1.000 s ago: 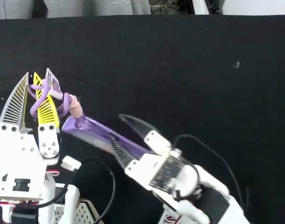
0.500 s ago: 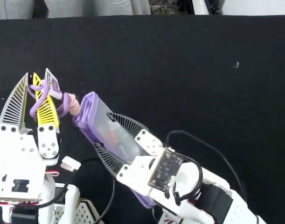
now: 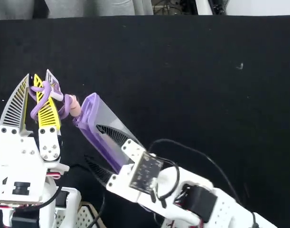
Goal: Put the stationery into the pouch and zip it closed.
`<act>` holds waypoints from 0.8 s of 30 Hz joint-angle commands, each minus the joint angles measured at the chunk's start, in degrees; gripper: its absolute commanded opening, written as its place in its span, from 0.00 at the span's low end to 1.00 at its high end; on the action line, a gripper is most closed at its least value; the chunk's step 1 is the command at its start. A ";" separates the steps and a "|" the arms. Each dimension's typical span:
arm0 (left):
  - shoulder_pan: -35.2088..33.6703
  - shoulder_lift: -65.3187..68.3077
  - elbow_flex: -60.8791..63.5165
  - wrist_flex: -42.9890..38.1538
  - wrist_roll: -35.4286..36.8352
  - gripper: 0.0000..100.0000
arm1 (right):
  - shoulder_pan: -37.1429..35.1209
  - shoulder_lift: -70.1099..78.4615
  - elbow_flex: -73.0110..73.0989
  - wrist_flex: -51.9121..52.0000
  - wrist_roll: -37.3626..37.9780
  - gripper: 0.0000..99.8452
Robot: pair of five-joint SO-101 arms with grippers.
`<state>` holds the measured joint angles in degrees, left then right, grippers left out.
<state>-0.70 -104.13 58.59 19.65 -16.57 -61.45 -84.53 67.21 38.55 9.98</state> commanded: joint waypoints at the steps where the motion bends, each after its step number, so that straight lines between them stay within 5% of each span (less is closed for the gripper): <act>1: 0.40 0.44 -3.21 -0.35 0.70 0.03 | -0.62 0.66 0.48 -3.78 -0.62 0.25; 24: 4.62 -0.09 -4.53 0.18 0.44 0.03 | 11.96 0.75 6.90 -10.29 -0.53 0.24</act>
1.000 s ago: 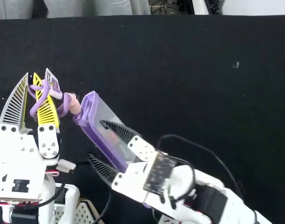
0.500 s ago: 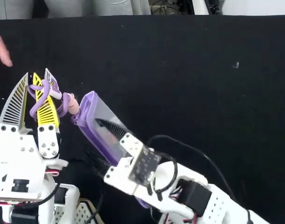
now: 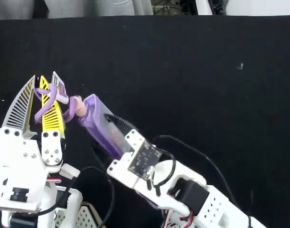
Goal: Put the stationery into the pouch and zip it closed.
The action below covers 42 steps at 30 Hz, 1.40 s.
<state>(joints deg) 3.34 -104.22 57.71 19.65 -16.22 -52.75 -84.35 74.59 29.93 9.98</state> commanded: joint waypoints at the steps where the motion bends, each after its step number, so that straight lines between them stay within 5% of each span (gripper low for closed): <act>1: 0.57 0.00 -3.56 0.18 0.09 0.03 | 3.96 0.57 -0.57 -1.76 -0.53 0.24; 12: 2.77 0.00 -3.74 4.66 0.18 0.03 | 3.87 0.57 -1.89 -1.85 10.99 0.01; 24: -0.48 0.00 -3.82 4.66 -4.57 0.03 | 3.78 -0.13 -2.68 4.22 11.96 0.01; 31: -7.52 0.44 -3.30 -8.18 -4.75 0.03 | 3.52 -0.13 -2.68 5.98 11.96 0.01; 42: -7.87 2.46 -3.74 -16.18 -5.19 0.03 | 3.52 -0.13 -2.59 8.35 12.04 0.01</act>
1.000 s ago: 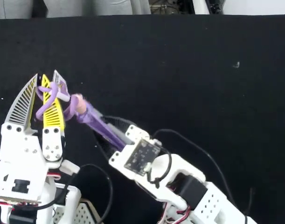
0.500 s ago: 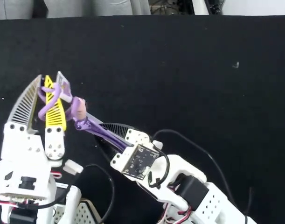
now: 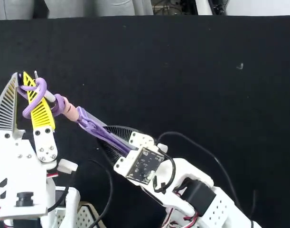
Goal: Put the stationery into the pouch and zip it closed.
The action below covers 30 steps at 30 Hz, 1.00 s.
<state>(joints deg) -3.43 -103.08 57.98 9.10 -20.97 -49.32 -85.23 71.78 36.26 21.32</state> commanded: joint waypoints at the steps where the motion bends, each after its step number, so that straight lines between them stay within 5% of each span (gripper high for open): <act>1: -1.27 2.73 -4.09 -7.03 -0.53 0.03 | 0.09 0.75 0.40 2.02 0.70 0.01; 6: -6.64 13.19 -8.66 -11.34 -0.62 0.03 | 0.09 0.75 0.40 2.02 0.70 0.01; 17: -21.49 30.07 -17.71 -11.08 11.87 0.03 | 0.26 0.75 0.57 2.02 1.76 0.01; 30: -19.65 15.56 9.71 -11.08 12.48 0.03 | 0.44 0.84 3.56 -1.67 1.76 0.01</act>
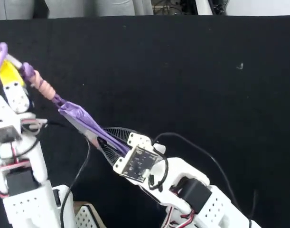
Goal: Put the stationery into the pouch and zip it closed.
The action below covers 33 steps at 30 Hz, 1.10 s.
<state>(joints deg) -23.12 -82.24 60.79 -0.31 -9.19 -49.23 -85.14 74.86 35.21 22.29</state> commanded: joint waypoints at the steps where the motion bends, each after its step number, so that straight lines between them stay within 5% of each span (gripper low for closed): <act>1: 0.04 -7.65 10.07 -1.67 0.62 0.03 | 0.35 0.75 0.48 -0.62 0.79 0.01; 13: -2.42 -21.98 35.82 -2.02 -5.01 0.03 | 0.35 0.75 0.66 -0.09 0.88 0.01; 22: -8.13 -18.81 36.70 8.09 -5.98 0.03 | 0.35 0.92 2.51 0.79 2.73 0.01; 26: -8.13 -15.91 36.88 12.84 -11.96 0.03 | 0.35 0.75 2.51 3.52 2.81 0.01; 33: -10.51 -8.00 35.30 10.73 -9.49 0.03 | 0.35 0.75 2.42 3.43 2.81 0.01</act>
<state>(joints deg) -31.12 -93.41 96.57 11.47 -21.32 -49.41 -85.23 76.18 36.35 24.31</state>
